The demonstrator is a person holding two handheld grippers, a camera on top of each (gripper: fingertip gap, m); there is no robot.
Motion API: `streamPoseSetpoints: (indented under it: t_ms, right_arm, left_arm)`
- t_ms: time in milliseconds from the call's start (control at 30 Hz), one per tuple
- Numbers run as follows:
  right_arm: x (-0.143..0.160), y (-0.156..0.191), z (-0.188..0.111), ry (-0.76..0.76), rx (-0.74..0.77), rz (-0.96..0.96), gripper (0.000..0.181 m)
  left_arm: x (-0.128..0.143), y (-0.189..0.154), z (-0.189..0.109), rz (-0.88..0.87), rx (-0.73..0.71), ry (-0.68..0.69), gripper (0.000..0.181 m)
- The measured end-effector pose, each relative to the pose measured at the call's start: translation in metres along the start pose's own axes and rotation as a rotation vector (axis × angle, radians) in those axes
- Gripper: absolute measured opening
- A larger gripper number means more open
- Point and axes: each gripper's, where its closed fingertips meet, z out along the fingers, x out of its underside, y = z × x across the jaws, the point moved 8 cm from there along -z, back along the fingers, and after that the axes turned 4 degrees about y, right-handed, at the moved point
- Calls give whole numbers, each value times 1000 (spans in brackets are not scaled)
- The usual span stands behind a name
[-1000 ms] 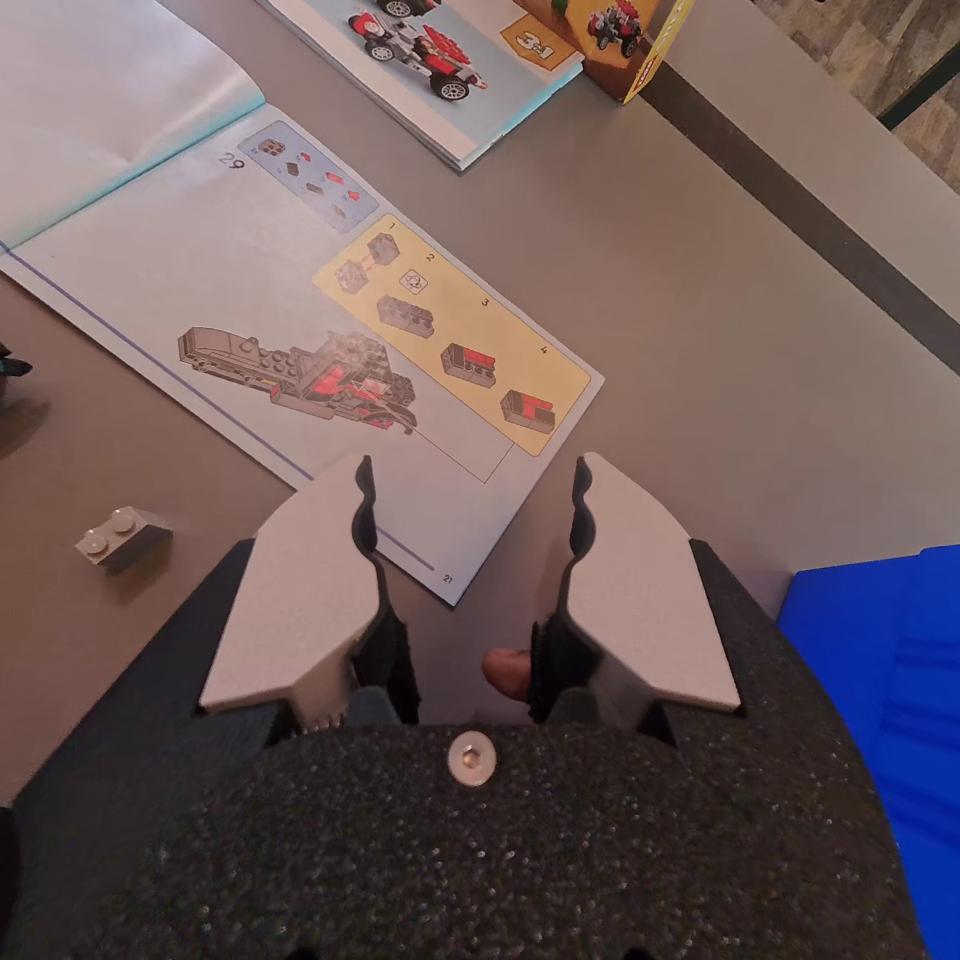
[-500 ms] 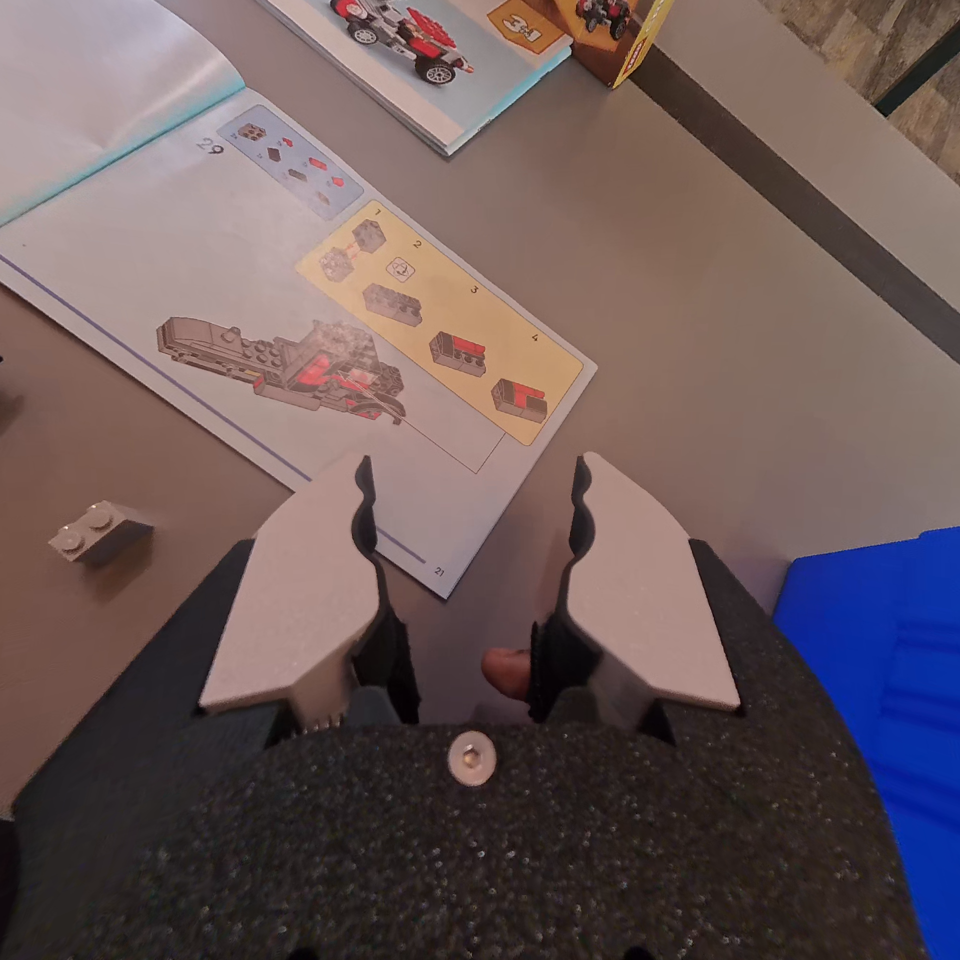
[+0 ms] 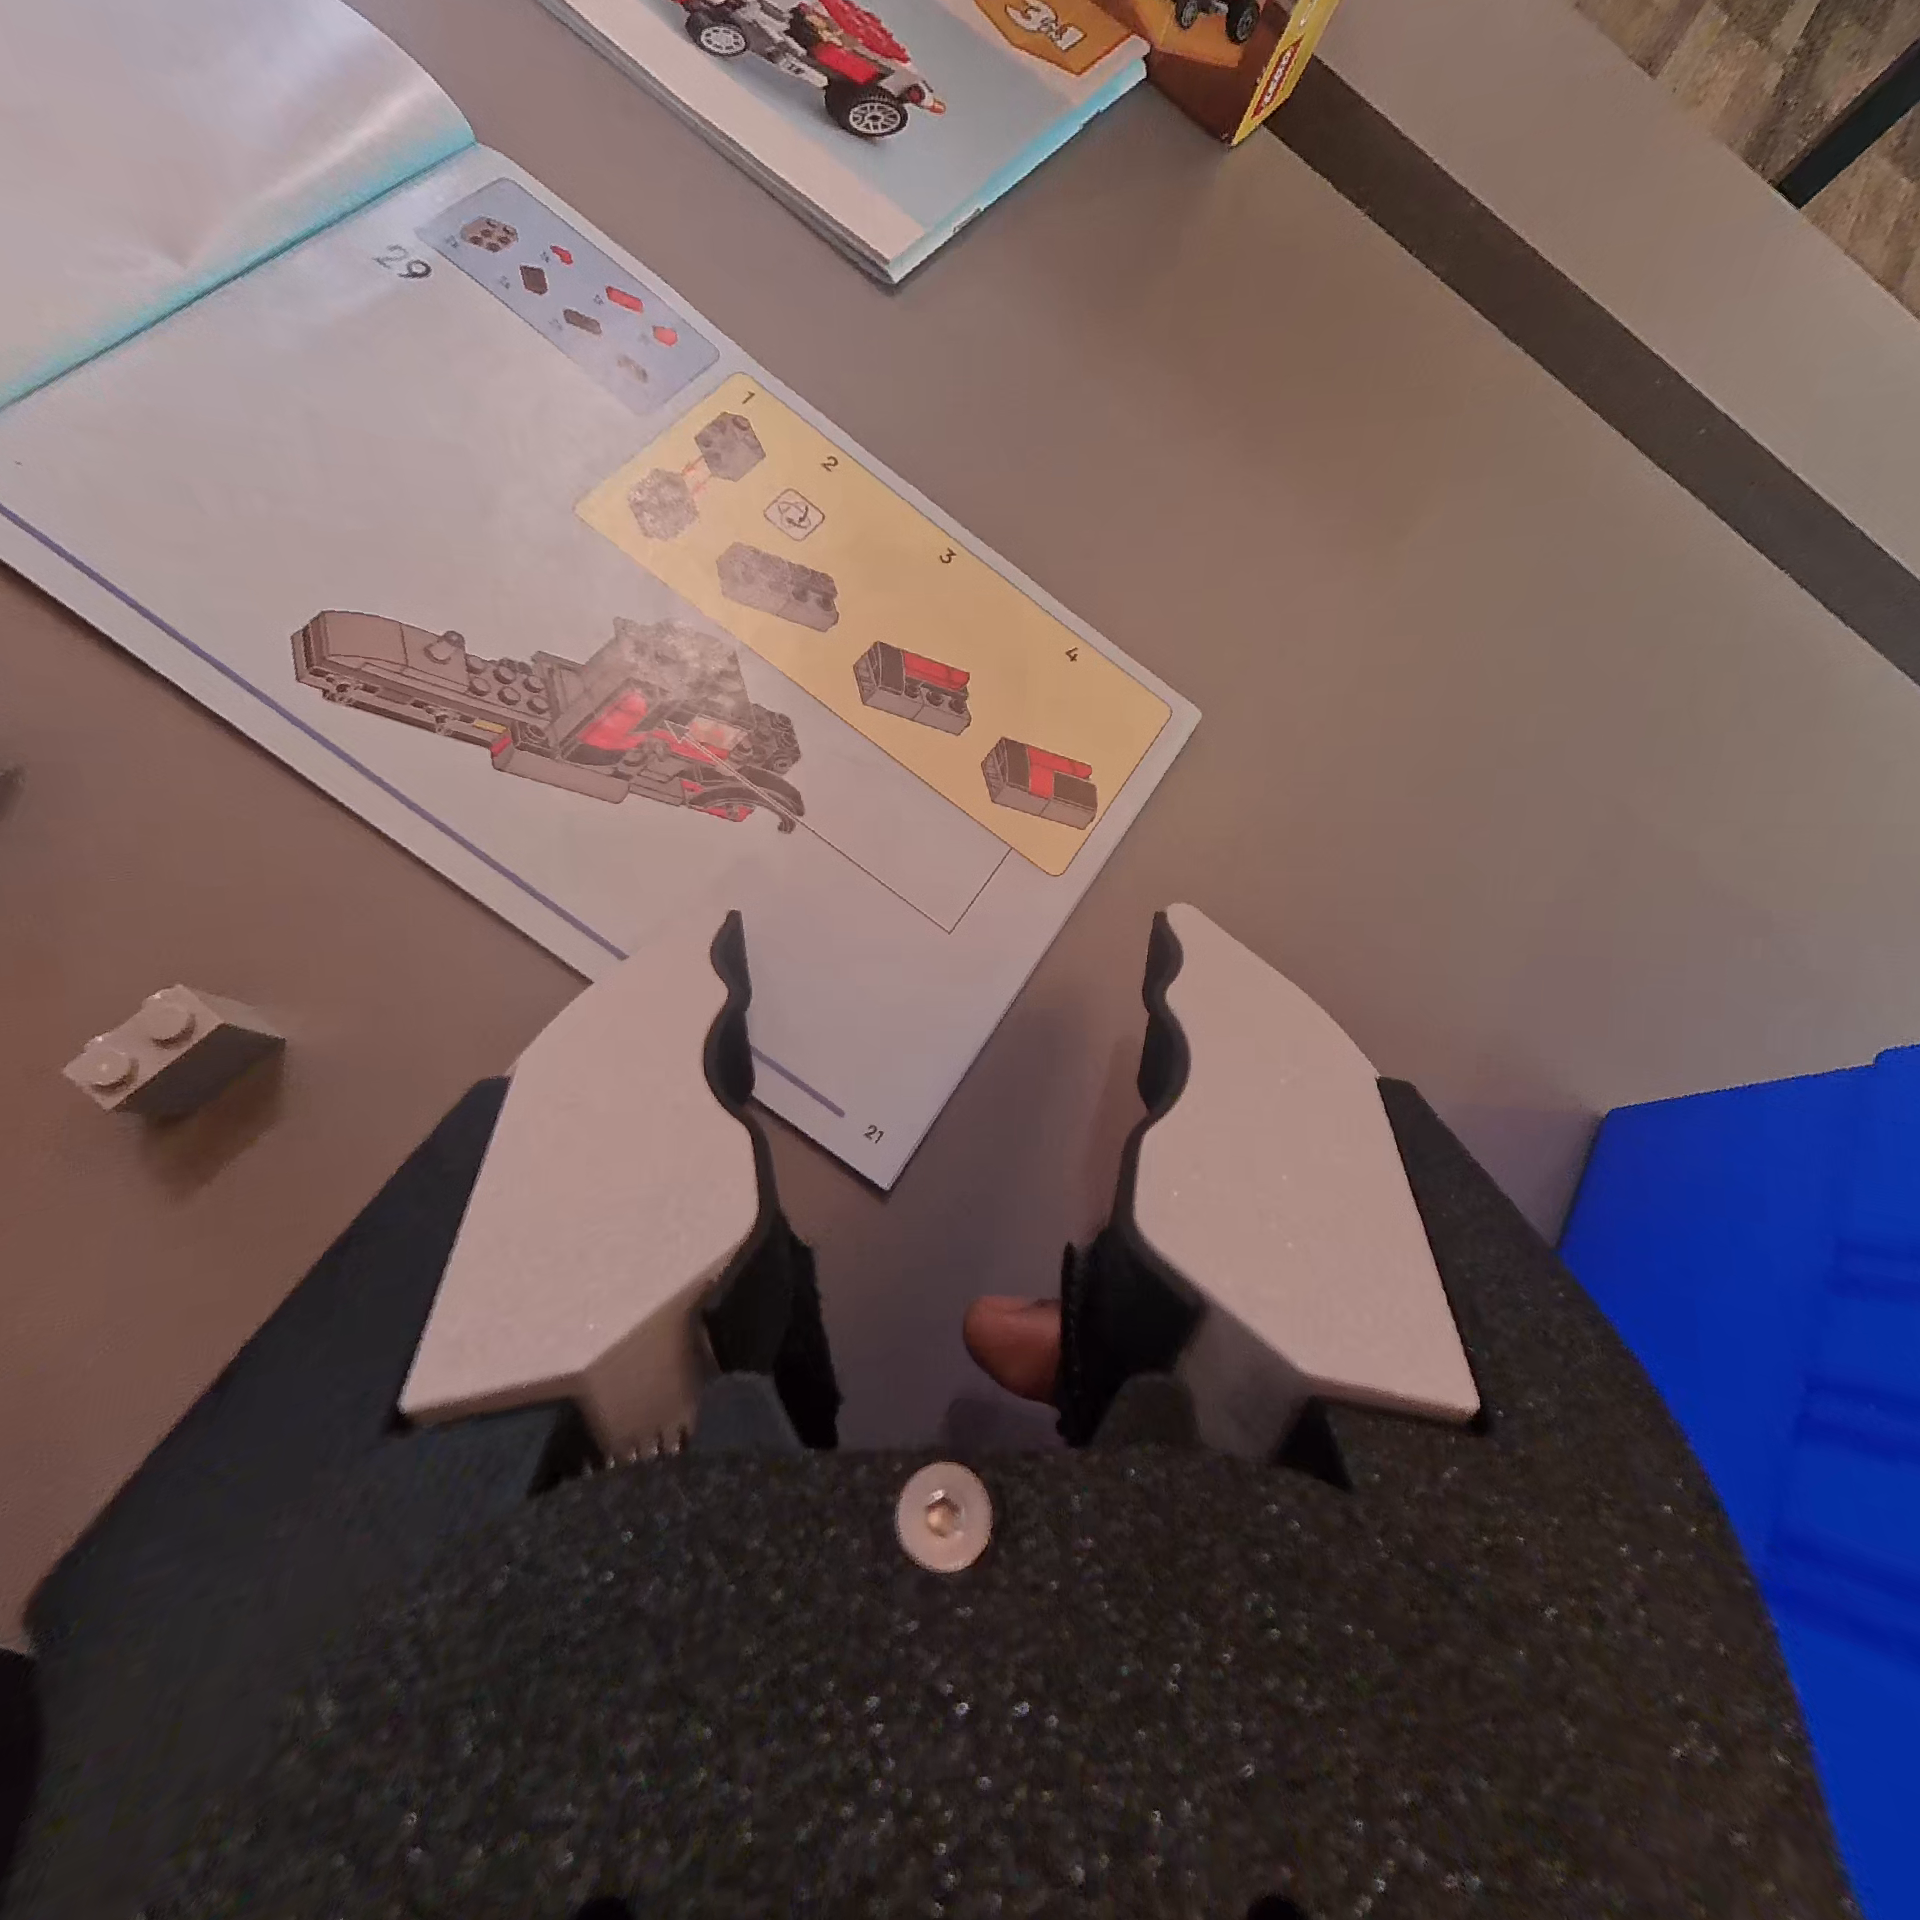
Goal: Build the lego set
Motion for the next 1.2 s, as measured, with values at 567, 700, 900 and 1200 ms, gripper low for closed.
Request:
streamPoseSetpoints:
  t_ms: [567,700,900,1200]
  right_arm:
    - [2,-2,0,-16,-17,0,71]
    - [2,-1,0,-20,-23,-3,70]
    - [1,4,1,-31,-52,-30,58]
    - [2,4,2,-33,-75,-8,56]
  left_arm:
    - [14,13,47,55,132,210,37]
    - [18,10,50,52,131,229,38]
    - [21,9,50,43,128,236,38]
    - [21,15,43,68,105,258,40]
